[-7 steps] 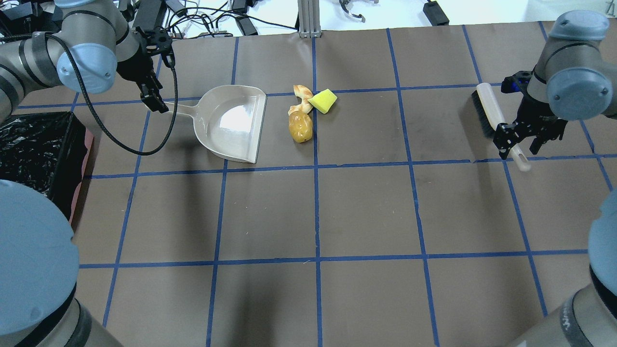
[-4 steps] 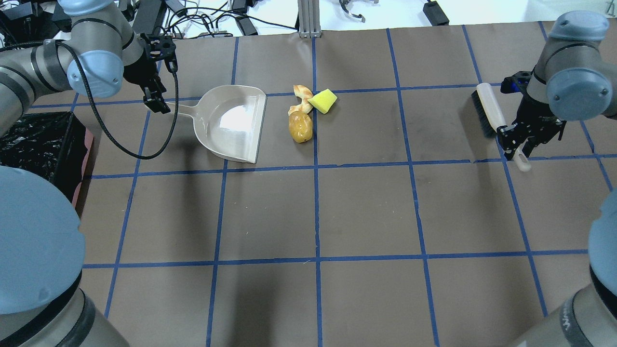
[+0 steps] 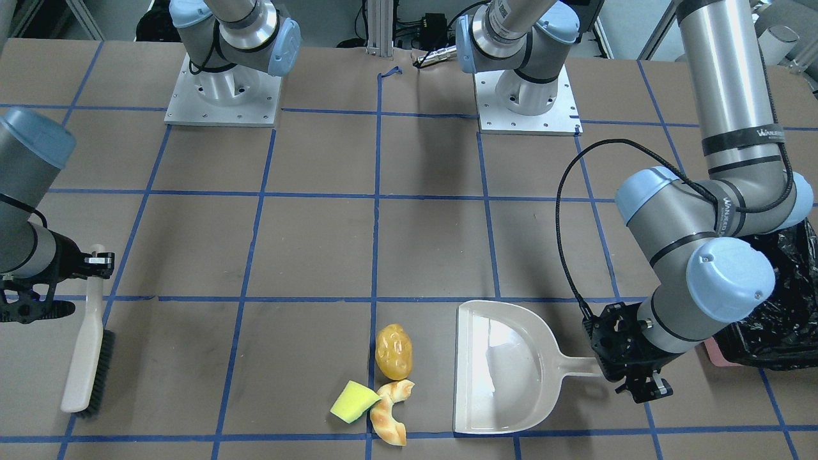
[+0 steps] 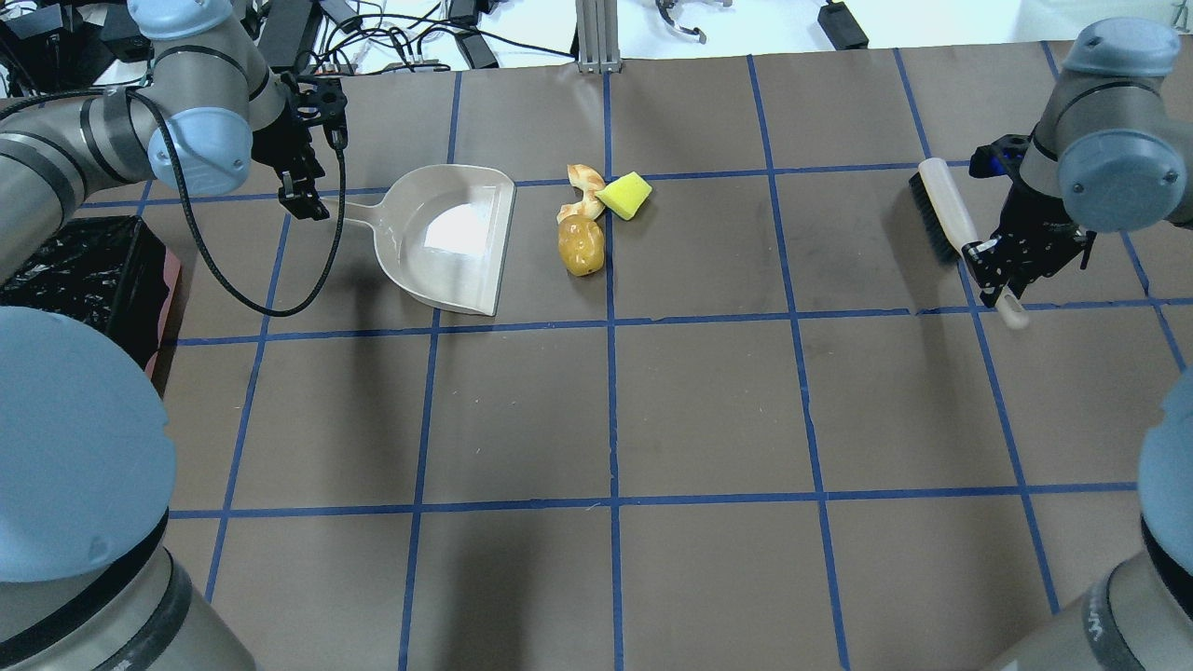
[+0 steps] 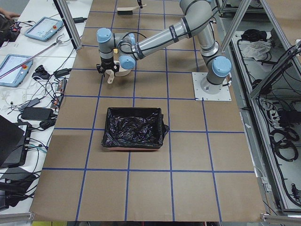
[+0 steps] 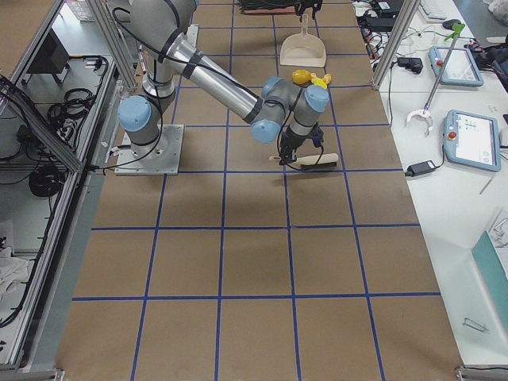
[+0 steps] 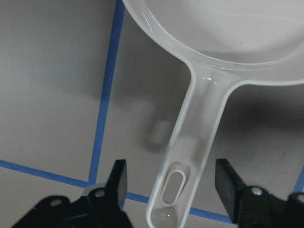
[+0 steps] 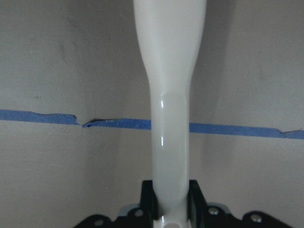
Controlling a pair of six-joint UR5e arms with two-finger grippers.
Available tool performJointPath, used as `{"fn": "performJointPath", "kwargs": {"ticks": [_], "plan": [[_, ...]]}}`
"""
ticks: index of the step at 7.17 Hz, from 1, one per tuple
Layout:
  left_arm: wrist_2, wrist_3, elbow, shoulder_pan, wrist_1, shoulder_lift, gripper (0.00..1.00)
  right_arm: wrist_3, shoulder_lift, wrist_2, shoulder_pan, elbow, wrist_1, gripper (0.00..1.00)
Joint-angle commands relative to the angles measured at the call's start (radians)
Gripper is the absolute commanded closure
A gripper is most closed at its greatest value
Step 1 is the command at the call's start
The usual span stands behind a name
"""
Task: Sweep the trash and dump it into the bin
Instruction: 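Lift the white brush with the right gripper while the left gripper holds the dustpan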
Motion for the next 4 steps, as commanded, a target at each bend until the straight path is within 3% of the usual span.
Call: {"fn": "performJointPath", "kwargs": {"ticks": [1, 4], "plan": [[0.004, 0.003, -0.010, 0.000, -0.011, -0.002, 0.11, 0.029, -0.015, -0.001, 0.014, -0.021, -0.002, 0.81], [0.005, -0.007, -0.005, 0.000, -0.005, -0.008, 0.02, 0.211, -0.012, -0.096, 0.184, -0.091, 0.111, 0.81]]}}
